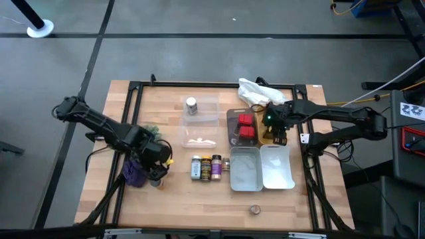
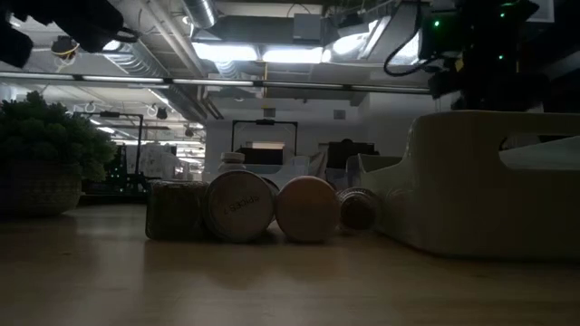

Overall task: Sort spices by type
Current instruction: Put the orange seasoning bottle into the bottom transparent bin

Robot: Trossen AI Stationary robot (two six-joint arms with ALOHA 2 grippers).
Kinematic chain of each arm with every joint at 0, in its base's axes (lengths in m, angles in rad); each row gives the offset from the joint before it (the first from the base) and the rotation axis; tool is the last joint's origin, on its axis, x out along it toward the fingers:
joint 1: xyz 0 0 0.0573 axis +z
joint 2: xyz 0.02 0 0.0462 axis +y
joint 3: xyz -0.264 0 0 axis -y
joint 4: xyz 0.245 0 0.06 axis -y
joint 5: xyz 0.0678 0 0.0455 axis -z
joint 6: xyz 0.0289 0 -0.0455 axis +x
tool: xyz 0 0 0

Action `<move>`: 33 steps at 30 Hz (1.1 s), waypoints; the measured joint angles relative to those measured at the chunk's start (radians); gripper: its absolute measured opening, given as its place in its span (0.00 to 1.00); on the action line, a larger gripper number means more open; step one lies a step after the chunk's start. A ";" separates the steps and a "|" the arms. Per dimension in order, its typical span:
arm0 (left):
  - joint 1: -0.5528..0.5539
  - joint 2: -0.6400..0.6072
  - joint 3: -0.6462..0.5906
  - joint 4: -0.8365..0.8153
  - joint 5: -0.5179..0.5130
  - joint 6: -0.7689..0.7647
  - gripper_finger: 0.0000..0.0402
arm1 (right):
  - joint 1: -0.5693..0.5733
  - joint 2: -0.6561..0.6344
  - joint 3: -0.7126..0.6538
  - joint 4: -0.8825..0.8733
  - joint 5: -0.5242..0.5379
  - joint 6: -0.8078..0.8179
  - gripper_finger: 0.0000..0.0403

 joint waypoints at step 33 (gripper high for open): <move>-0.160 0.010 0.000 0.073 -0.209 -0.292 0.66 | 0.000 -0.125 0.000 -0.014 -0.052 0.047 0.59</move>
